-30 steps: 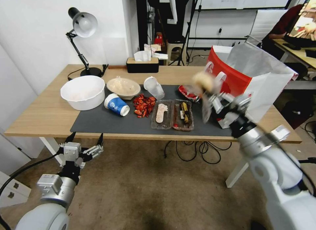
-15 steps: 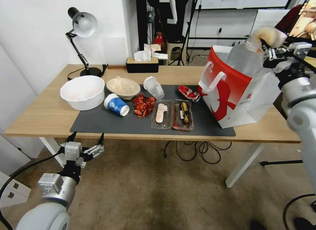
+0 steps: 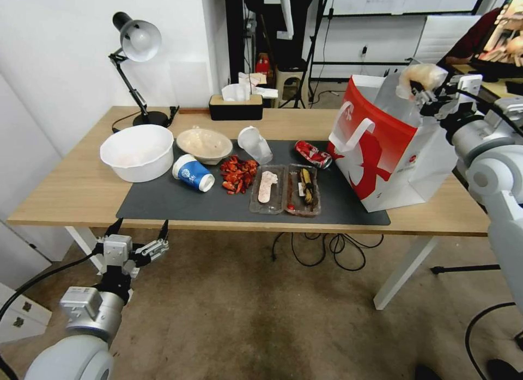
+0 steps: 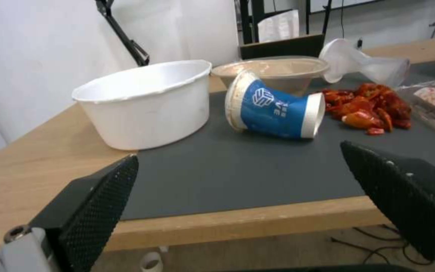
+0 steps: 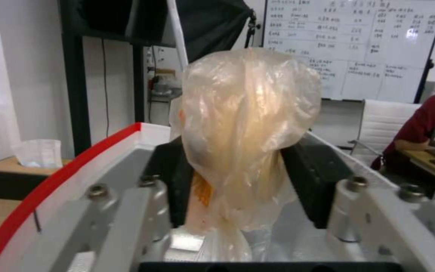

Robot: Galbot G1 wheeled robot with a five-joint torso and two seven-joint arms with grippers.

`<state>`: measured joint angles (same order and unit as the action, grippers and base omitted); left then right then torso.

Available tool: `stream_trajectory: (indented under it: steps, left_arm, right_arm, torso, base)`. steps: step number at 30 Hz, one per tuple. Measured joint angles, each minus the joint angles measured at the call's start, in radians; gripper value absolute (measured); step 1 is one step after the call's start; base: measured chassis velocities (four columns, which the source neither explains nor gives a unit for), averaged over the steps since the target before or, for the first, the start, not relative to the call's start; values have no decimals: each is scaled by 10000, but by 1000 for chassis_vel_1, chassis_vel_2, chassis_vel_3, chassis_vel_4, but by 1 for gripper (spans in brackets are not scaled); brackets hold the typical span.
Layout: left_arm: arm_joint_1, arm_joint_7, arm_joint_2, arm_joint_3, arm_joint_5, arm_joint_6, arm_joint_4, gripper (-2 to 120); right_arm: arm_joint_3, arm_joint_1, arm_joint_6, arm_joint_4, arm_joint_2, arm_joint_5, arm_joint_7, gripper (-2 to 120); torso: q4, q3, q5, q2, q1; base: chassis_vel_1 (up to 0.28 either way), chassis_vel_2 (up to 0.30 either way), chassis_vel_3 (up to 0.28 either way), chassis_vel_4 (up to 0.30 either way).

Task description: Pick up the trash from the table and place it into the takeout bag.

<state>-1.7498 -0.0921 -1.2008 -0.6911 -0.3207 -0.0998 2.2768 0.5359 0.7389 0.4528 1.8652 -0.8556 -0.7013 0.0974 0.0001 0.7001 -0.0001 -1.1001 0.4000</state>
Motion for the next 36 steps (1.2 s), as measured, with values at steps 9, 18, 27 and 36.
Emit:
stream_trajectory:
  steps: [9,18,27,36]
  left_arm:
    - [-49,-7,94,-116,-11,0,21,100]
    - [11,-16,108,-104,-29,-1,63,100]
    - [60,-15,188,-224,-200,-1,111,100]
    - [105,128,271,-338,-354,141,114,100]
  right_arm:
    - [-83,-79,16,-20,-121,23,33,81]
    - [-65,61,17,107,-98,-3,22,100]
    - [406,1079,-1058,1504,-129,-1355,-662,100]
    - [1715,4657,-2432,3654,-347,-1621,-1787,100]
  torso:
    - [-1,-1,0,0,0]
    - [-1,-1,0,0,0]
    - [1,-2,-1,0,0]
    - [-4,-2,1,0,-2]
  base:
    - [0,0,0,0]
    - [0,0,0,0]
    - [0,0,0,0]
    - [0,0,0,0]
